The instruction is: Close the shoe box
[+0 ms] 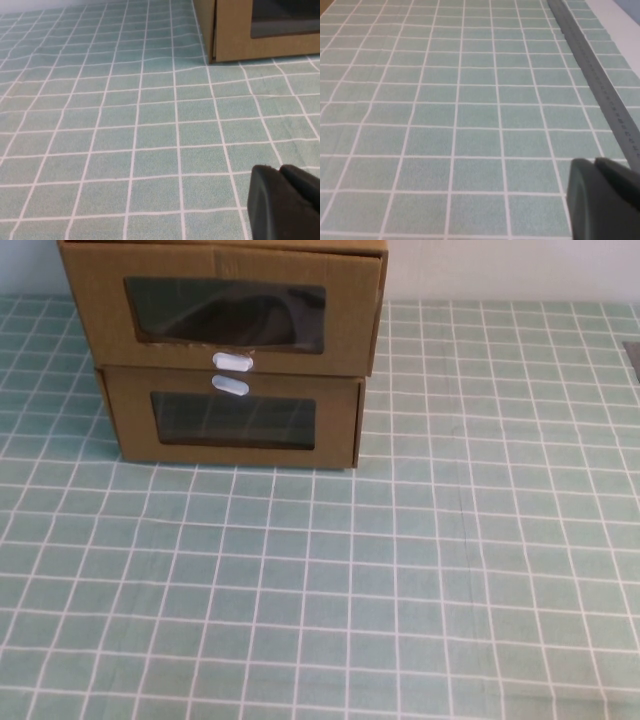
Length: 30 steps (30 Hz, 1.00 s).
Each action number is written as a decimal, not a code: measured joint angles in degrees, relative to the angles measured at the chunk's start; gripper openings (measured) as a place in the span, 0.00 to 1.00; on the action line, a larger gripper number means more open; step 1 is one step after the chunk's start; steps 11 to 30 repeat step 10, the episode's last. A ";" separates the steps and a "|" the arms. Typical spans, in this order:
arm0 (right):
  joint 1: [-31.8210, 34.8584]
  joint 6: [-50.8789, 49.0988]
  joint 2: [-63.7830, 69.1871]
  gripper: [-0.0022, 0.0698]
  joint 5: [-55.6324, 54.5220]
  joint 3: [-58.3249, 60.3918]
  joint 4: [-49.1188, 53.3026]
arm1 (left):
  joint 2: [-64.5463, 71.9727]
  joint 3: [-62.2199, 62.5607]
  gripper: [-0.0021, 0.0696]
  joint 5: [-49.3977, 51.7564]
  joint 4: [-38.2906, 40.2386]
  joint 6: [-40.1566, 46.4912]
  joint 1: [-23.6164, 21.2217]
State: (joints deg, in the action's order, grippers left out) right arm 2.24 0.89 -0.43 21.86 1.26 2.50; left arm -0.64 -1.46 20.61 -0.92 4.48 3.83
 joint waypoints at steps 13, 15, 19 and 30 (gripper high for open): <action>0.00 0.00 0.00 0.01 0.13 0.00 -0.66 | 0.00 0.00 0.02 0.00 -0.11 0.00 0.00; 0.00 0.00 0.00 0.01 0.13 0.00 -0.66 | 0.00 0.00 0.02 0.00 -0.11 0.00 0.00; 0.00 0.00 0.00 0.01 0.13 0.00 -0.66 | 0.00 0.00 0.02 0.00 -0.11 0.00 0.00; 0.00 0.00 0.00 0.01 0.13 0.00 -0.66 | 0.00 0.00 0.02 0.00 -0.11 0.00 0.00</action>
